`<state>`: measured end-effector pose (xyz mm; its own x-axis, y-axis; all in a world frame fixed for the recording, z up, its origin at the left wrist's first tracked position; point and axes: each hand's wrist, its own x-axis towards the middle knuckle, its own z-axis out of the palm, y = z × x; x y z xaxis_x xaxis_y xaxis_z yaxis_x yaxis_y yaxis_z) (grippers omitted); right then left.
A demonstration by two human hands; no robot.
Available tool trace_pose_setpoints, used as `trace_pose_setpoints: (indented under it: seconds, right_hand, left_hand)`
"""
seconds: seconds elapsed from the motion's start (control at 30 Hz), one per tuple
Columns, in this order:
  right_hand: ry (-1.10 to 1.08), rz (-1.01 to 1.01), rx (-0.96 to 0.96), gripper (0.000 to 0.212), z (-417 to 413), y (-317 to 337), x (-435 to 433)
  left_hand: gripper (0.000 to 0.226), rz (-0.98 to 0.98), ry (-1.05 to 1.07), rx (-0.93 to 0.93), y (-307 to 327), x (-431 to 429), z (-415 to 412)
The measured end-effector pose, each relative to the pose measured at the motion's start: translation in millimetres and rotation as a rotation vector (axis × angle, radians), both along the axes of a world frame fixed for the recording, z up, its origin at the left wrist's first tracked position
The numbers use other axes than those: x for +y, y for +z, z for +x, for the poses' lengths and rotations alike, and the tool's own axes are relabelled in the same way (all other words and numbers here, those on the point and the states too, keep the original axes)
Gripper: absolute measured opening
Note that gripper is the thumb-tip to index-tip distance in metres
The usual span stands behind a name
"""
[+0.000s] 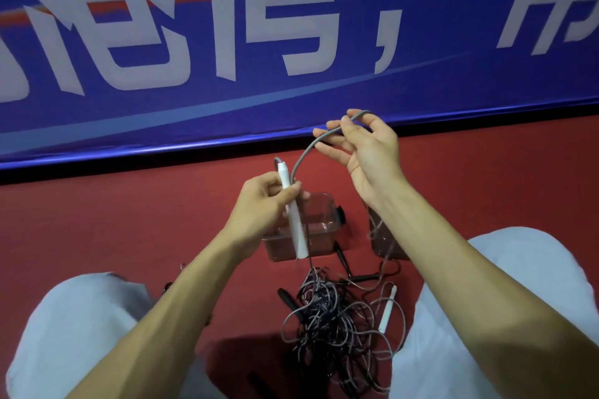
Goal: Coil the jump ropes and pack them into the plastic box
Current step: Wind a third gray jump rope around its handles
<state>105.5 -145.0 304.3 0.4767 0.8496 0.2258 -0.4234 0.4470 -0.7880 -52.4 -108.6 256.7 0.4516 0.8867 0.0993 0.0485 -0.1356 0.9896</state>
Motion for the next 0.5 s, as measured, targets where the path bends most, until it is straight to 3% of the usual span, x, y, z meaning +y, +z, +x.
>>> trace_pose_setpoints:
  seconds: [0.23,0.4,0.5]
  right_hand:
    - [0.061,-0.142,-0.013,0.023,-4,-12,7]
    - [0.132,-0.365,-0.319,0.036,-16,-20,6]
    - [0.179,-0.400,-0.477,0.040,-27,-29,6]
  left_hand:
    - [0.010,-0.261,0.047,-0.447,24,1,-12]
    - [0.008,-0.414,0.063,-0.756,42,1,-22]
    - [0.009,-0.511,0.057,-0.955,52,0,-30]
